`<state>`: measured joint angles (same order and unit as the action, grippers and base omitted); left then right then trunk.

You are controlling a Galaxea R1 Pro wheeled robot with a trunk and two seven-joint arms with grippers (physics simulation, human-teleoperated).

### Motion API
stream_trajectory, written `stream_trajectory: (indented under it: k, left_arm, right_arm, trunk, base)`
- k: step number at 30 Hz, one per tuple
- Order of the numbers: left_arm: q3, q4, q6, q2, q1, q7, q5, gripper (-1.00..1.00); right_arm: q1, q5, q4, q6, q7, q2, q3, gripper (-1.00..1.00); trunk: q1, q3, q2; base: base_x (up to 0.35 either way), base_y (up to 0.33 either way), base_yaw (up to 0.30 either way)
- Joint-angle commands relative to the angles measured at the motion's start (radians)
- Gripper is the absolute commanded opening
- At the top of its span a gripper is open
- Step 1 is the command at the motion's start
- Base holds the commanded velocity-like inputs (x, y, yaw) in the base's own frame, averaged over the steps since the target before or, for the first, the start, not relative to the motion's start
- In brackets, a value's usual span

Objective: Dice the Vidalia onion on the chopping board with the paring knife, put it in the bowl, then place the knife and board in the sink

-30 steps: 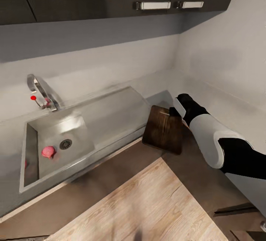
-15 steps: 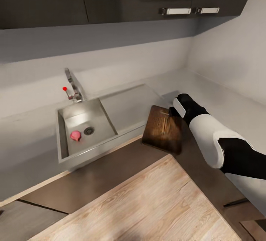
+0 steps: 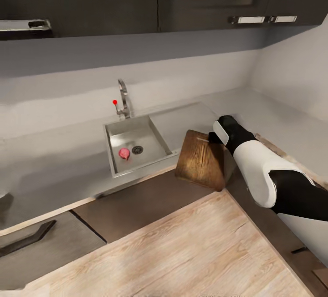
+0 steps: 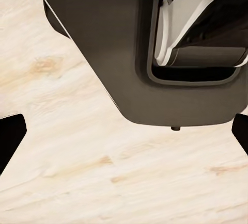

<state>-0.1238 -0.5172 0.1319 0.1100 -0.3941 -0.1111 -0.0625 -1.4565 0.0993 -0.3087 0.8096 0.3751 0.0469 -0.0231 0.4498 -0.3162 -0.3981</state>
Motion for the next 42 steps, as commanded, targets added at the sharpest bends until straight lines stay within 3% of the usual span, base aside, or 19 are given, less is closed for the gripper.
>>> stream_trajectory:
  k: [1,42]
  left_arm:
    - [-0.008,-0.001,0.002,-0.001,0.000,-0.009,-0.007,1.00]
    - [-0.008,-0.001,0.003,-0.001,0.000,-0.009,-0.007,1.00]
  right_arm:
    - [-0.001,0.013,-0.001,0.000,0.008,0.001,-0.003,-1.00]
    - [-0.001,0.013,0.002,0.000,0.007,0.001,-0.002,-1.00]
  trunk:
    - [0.000,0.000,-0.002]
    - [0.000,0.049,-0.002]
  base:
    - [-0.229,0.233,0.200]
    - [-0.154,0.268,0.212]
